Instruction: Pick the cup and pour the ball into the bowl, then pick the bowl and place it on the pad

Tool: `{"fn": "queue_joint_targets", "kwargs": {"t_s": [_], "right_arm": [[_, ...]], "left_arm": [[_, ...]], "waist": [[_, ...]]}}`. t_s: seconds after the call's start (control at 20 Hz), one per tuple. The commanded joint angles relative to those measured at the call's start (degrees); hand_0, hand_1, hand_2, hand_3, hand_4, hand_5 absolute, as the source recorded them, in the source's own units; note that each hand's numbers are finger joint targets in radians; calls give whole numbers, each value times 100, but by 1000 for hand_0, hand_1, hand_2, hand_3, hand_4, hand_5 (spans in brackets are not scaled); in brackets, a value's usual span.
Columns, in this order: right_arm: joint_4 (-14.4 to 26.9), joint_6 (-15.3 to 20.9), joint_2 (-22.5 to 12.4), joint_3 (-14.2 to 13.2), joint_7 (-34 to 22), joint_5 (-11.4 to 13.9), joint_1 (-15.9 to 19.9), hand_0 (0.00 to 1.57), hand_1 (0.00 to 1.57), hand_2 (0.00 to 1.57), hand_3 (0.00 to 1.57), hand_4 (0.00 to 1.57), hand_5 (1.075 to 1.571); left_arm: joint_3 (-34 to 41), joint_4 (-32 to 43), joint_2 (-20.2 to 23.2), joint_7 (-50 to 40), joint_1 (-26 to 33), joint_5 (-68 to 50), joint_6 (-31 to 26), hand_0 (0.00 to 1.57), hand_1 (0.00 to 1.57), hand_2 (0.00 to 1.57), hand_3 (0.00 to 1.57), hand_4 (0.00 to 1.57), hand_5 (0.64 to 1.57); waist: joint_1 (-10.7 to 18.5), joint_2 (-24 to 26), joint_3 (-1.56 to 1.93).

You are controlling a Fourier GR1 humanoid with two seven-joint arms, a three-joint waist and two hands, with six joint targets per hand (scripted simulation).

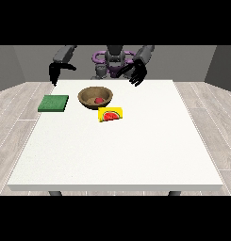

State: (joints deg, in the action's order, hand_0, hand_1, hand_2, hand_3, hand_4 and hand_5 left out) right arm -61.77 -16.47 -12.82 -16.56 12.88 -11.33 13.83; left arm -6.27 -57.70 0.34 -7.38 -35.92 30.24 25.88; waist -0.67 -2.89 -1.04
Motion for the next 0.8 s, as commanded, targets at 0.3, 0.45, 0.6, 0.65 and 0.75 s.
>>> {"fn": "queue_joint_targets", "kwargs": {"t_s": [0.3,0.45,0.6,0.65,0.75], "right_arm": [[179,1608,1080,210,390,524,312,0,0,0,0,313,1569],[506,1520,775,67,61,294,865,0,0,0,0,315,1569],[1014,1607,826,60,436,308,1009,0,0,0,0,257,1567],[1175,1350,681,-72,770,221,931,0,0,0,0,259,1567],[1761,1391,638,-101,1241,308,926,0,0,0,0,244,1566]], "left_arm": [[212,-859,104,2172,1098,-2186,-1549,0,0,0,0,0,1563],[376,-762,139,2431,1251,-2261,-1597,0,0,0,0,0,1564],[487,-971,423,2202,1301,-2362,-1935,0,0,0,0,0,1565],[667,-1053,576,2311,1091,-2467,-1987,0,0,0,0,0,1565],[390,-1412,391,1953,1248,-2226,-1826,0,0,0,0,0,1564]], "waist": [[834,-449,102],[611,-449,104],[718,-449,105],[738,-726,106],[807,-579,107]]}}
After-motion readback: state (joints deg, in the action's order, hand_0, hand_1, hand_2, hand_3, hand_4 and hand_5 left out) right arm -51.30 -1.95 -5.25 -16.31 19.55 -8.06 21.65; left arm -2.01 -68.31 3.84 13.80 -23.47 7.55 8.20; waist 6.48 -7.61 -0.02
